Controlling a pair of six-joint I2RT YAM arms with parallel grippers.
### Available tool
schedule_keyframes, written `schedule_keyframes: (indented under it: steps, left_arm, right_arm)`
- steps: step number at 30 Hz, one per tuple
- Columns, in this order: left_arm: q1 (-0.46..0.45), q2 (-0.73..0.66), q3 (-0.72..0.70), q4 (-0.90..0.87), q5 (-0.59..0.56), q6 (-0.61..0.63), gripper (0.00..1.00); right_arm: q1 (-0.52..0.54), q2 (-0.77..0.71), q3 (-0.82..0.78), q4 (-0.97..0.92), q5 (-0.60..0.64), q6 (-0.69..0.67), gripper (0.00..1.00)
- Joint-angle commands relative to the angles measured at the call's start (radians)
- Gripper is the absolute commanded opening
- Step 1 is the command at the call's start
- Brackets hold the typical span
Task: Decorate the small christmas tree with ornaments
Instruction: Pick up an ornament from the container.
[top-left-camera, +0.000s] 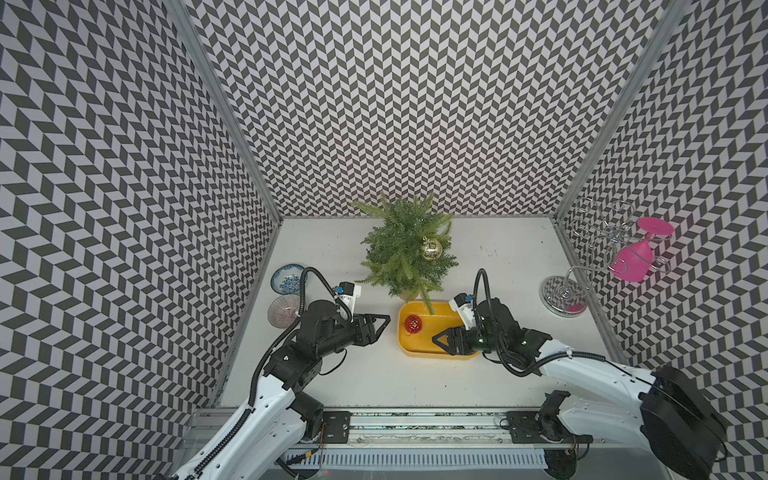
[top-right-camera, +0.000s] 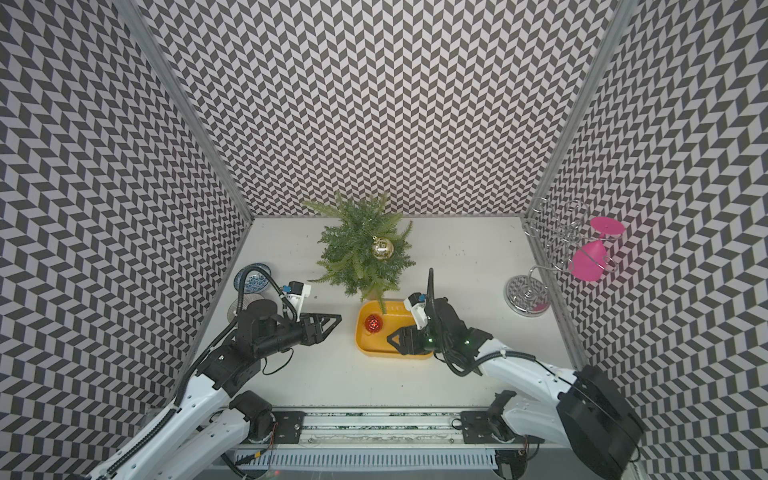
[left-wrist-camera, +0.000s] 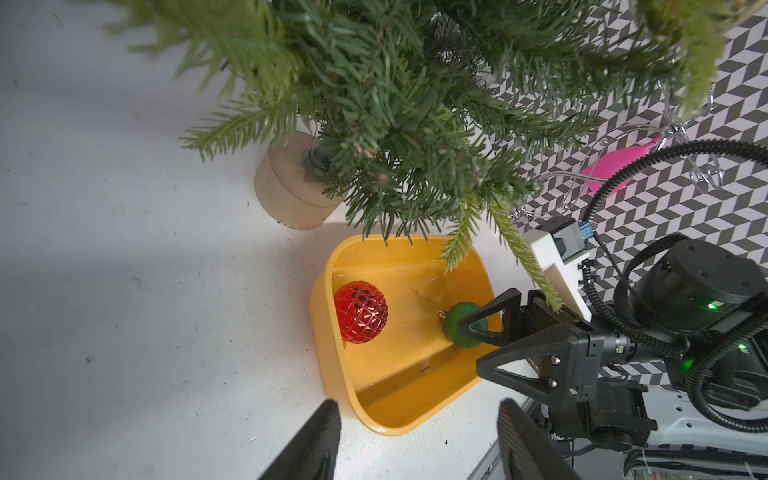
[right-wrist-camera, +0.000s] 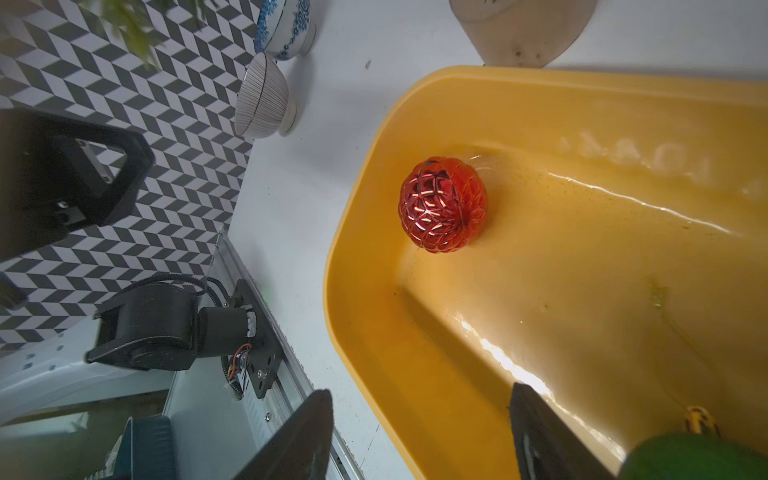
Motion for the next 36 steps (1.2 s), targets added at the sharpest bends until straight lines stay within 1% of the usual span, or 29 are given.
schedule_keyframes:
  steps: [1, 8, 14, 26, 36]
  left_arm:
    - [-0.005, -0.001, -0.013, -0.004, -0.014, -0.018, 0.62]
    - [-0.012, 0.002, -0.014, -0.007, -0.018, -0.022, 0.63]
    - [-0.013, -0.002, -0.016, -0.011, -0.023, -0.024, 0.62]
    - [-0.022, 0.058, 0.003, -0.057, -0.042, -0.039, 0.63]
    - [-0.026, 0.058, 0.000, -0.057, -0.047, -0.042, 0.63]
  right_arm:
    - [0.019, 0.073, 0.014, 0.171, 0.021, 0.006, 0.70]
    - [0.031, 0.216, 0.067, 0.262, 0.027, 0.005, 0.71]
    - [0.034, 0.301, 0.108, 0.314, 0.034, 0.013, 0.73]
    - [0.038, 0.408, 0.166, 0.364, 0.064, 0.034, 0.75]
    - [0.044, 0.494, 0.204, 0.390, 0.068, 0.042, 0.74]
